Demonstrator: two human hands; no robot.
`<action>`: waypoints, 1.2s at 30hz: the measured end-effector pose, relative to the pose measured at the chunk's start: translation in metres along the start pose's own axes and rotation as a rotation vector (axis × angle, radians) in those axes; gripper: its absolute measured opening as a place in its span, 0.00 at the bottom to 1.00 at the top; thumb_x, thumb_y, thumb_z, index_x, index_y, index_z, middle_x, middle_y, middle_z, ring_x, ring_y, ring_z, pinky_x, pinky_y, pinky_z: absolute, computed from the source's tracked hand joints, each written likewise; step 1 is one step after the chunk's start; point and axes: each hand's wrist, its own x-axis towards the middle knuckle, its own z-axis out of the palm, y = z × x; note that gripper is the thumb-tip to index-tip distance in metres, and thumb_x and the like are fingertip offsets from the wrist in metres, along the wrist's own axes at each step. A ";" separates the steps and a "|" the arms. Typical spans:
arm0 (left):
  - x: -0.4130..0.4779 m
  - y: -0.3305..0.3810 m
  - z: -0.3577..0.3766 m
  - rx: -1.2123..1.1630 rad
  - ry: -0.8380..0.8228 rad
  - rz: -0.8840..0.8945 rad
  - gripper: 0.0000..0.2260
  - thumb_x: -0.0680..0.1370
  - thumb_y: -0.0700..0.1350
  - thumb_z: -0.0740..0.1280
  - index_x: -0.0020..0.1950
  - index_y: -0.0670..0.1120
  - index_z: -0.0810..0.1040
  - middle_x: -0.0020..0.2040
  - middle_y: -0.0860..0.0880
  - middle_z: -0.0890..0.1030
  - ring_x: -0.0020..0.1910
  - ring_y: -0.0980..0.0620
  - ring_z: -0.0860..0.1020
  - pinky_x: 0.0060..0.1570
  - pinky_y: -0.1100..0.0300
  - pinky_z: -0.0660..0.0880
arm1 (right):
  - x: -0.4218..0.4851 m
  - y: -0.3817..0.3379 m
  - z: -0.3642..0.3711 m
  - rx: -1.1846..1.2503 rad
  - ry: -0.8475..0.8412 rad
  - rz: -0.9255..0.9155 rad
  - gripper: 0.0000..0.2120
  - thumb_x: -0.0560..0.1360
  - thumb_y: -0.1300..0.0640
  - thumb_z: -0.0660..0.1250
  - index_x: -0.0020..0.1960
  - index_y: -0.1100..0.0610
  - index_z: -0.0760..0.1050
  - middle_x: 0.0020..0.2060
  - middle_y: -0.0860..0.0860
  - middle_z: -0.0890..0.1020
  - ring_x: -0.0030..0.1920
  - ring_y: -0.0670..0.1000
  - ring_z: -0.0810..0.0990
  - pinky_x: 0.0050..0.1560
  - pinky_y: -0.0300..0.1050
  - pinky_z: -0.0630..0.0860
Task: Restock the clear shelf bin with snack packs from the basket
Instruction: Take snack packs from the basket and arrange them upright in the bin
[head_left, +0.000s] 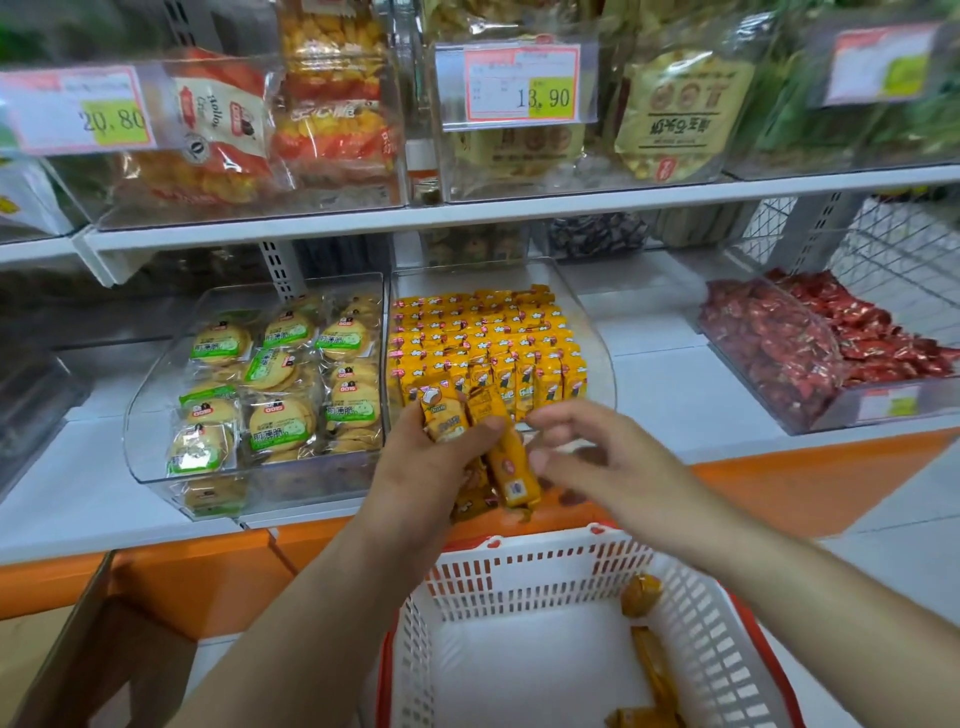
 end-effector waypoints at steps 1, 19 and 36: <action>-0.001 -0.001 0.004 -0.042 -0.006 -0.006 0.15 0.78 0.39 0.72 0.64 0.44 0.79 0.54 0.39 0.87 0.52 0.38 0.86 0.54 0.37 0.82 | -0.005 0.002 0.006 0.021 -0.015 0.014 0.15 0.73 0.44 0.72 0.58 0.38 0.75 0.48 0.40 0.82 0.46 0.48 0.84 0.50 0.50 0.81; 0.002 -0.005 0.015 -0.084 0.093 0.024 0.13 0.77 0.37 0.73 0.61 0.42 0.80 0.51 0.41 0.87 0.48 0.44 0.87 0.46 0.53 0.84 | -0.007 0.019 -0.008 -0.058 0.251 -0.007 0.18 0.68 0.43 0.78 0.53 0.39 0.75 0.49 0.39 0.79 0.44 0.41 0.78 0.43 0.37 0.76; 0.012 -0.009 -0.019 0.352 0.022 0.028 0.09 0.79 0.49 0.73 0.56 0.53 0.77 0.39 0.49 0.87 0.35 0.54 0.86 0.33 0.62 0.79 | 0.091 -0.003 -0.047 -0.381 0.338 -0.080 0.14 0.71 0.57 0.77 0.52 0.48 0.77 0.47 0.43 0.81 0.36 0.41 0.81 0.37 0.33 0.73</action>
